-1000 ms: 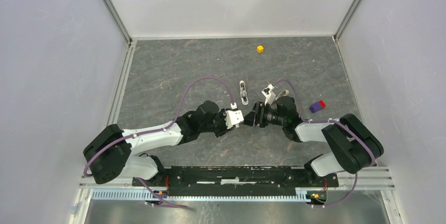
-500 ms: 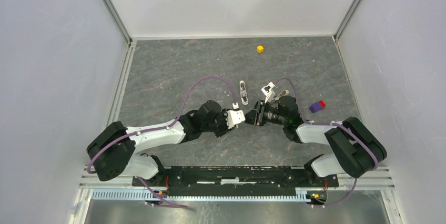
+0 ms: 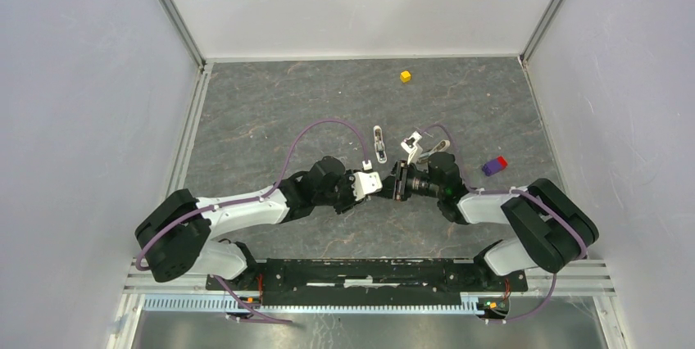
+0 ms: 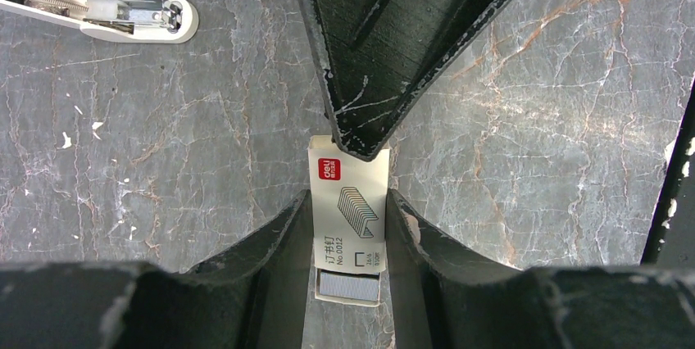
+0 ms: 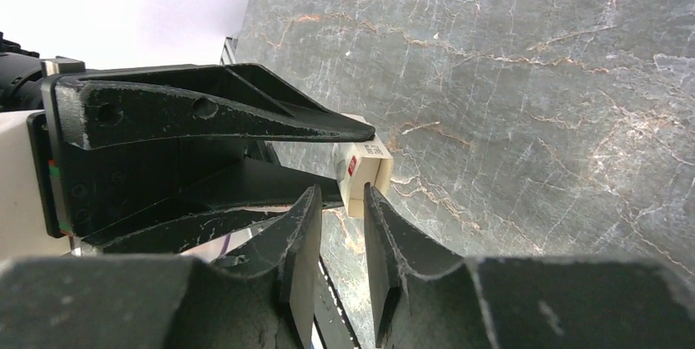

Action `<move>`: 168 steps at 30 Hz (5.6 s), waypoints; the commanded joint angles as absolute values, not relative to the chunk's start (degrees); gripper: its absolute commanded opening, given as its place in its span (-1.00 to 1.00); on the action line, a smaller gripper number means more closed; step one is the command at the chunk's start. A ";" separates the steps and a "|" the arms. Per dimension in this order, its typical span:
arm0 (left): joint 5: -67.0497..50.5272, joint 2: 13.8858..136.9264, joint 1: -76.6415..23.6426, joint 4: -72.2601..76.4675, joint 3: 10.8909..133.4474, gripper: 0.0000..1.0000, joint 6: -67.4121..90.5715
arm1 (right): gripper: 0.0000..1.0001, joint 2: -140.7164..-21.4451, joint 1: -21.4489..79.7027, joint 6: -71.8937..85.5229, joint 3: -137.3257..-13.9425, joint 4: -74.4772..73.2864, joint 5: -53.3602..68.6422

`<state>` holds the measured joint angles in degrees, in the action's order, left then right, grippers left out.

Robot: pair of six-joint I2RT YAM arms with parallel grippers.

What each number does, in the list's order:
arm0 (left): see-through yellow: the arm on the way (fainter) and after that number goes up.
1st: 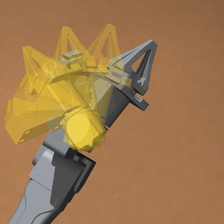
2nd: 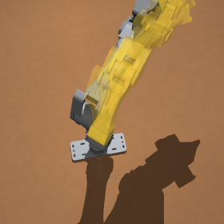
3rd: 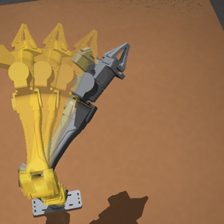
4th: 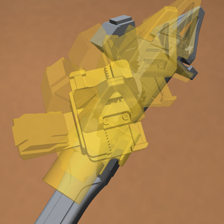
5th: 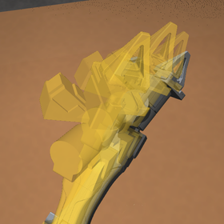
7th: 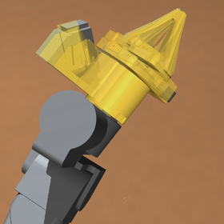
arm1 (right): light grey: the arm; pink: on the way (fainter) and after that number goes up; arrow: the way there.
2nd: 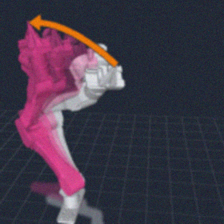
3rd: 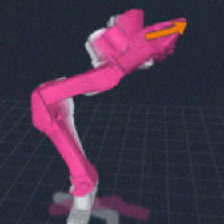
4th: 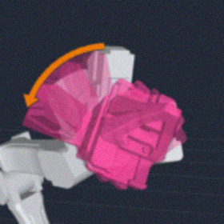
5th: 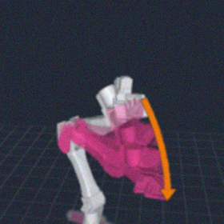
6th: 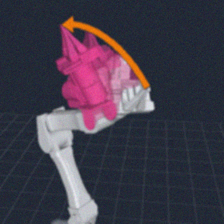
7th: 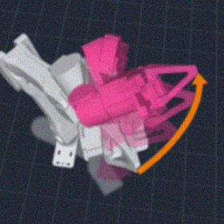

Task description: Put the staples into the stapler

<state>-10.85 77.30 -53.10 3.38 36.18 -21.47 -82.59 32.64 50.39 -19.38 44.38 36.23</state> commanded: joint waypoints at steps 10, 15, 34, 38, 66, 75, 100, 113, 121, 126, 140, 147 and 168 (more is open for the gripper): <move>-11.69 77.35 -53.17 5.36 38.46 -0.14 -23.94 | -0.46 -86.91 34.88 52.23 -22.07 48.69 36.47; -11.51 77.08 -53.17 4.83 38.37 -0.12 -24.59 | -0.66 -87.75 35.05 52.73 -22.06 50.00 36.90; -10.73 76.72 -52.56 -10.14 41.02 0.31 -32.47 | -0.66 -87.16 32.72 45.21 -21.70 41.61 35.10; -11.84 78.17 -51.58 -9.79 41.20 0.31 -31.97 | -0.63 -85.69 32.19 40.93 -22.31 35.96 32.35; -16.65 88.14 -50.89 -9.80 46.80 0.23 -33.11 | -0.34 -93.68 30.72 43.98 -22.71 43.32 35.41; -16.51 89.18 -50.79 -11.08 47.95 0.16 -34.17 | -0.39 -95.66 30.48 45.74 -22.24 46.89 36.99; -13.70 91.45 -50.73 -12.99 50.43 0.24 -35.05 | -0.98 -95.82 27.39 48.95 -18.07 55.28 39.29; -14.16 93.72 -50.80 -13.33 53.13 0.27 -33.00 | -1.00 -95.04 26.52 52.37 -15.34 59.42 37.45; -14.21 94.72 -50.88 -13.41 53.80 0.29 -31.39 | -1.00 -95.36 25.88 54.67 -13.76 62.84 37.28; -14.70 94.85 -50.97 -13.40 53.62 0.29 -30.25 | -1.00 -95.34 25.78 54.62 -13.67 62.80 37.22; -14.52 96.75 -51.79 -13.43 54.58 0.31 -28.35 | -1.00 -94.93 25.57 54.60 -13.41 62.84 37.10; -14.79 96.74 -51.94 -13.43 54.76 0.15 -28.49 | -1.00 -94.61 25.40 54.57 -12.84 63.02 37.18; -11.32 96.37 -51.92 -15.99 54.67 -0.12 -31.06 | -1.00 -94.25 18.80 53.69 -8.23 65.76 41.15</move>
<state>-12.62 96.66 -51.64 -14.70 53.12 -29.93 -95.61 21.21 54.83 -9.87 62.43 38.63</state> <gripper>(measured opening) 0.443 0.007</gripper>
